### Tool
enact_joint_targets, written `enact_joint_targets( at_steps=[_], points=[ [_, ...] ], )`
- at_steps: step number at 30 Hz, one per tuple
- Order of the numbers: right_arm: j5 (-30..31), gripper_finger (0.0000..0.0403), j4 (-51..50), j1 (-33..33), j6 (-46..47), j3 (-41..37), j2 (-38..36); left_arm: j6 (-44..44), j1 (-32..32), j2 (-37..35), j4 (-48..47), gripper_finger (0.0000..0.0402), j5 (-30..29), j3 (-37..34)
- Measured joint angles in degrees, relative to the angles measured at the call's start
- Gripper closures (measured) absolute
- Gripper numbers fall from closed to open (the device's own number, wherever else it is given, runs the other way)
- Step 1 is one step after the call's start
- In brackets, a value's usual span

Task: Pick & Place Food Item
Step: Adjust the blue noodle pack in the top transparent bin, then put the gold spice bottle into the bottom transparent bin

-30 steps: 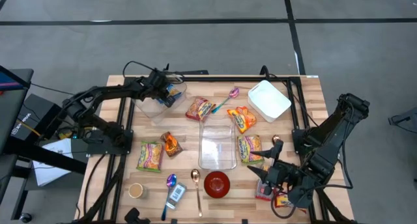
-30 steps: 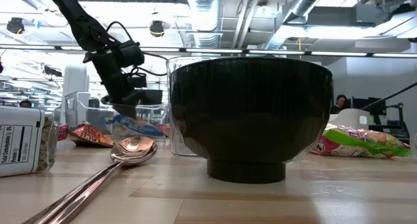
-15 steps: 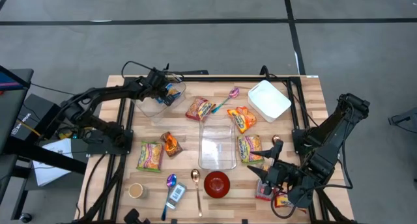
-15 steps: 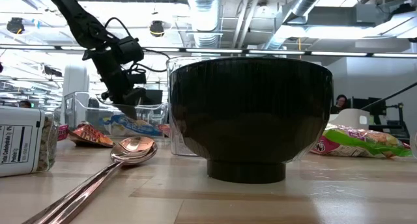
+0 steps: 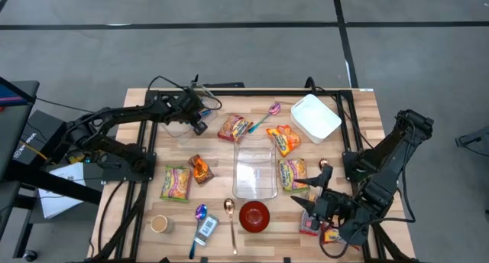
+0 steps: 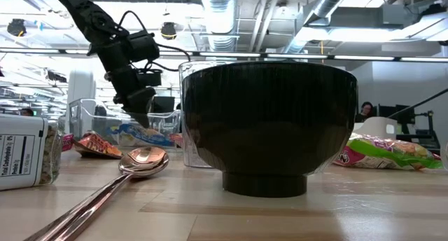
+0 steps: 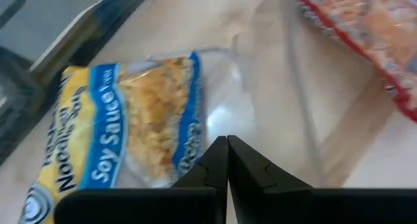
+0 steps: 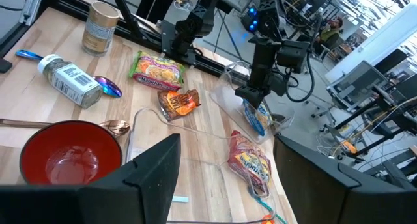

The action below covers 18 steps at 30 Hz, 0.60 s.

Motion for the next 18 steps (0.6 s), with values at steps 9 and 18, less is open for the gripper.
enact_joint_targets(
  at_steps=[9,18],
  points=[
    [0.0,0.0163,-0.11,-0.02,0.39,0.0,0.0,-0.44,-2.34,-0.01,0.59,0.0401,1.48,0.0],
    [0.0,0.0163,-0.11,-0.02,0.41,0.0,0.0,-0.21,-2.78,-0.03,1.79,0.0401,4.36,0.0]
  ],
)
